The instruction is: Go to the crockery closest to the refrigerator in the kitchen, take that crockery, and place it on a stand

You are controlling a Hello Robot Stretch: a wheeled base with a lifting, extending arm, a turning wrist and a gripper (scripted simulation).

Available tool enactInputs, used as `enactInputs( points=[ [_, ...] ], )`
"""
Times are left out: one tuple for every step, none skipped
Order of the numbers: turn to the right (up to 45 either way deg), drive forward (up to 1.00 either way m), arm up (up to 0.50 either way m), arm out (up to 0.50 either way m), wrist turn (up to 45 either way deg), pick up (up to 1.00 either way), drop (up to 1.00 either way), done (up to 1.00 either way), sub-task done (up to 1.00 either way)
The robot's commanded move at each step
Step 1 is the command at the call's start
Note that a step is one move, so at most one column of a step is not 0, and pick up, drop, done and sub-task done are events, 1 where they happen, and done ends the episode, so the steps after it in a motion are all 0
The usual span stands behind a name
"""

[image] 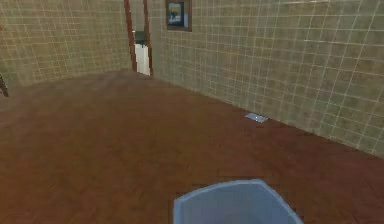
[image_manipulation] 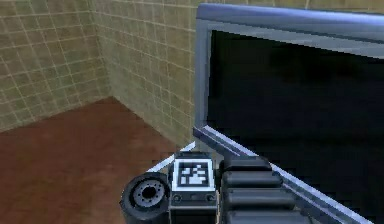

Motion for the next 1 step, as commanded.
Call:
enactInputs(
  points=[
    [-33.0, 0.0, 0.0, 0.0, 0.0, 0.0, 0.0, 0.0, 0.0]
  ],
)
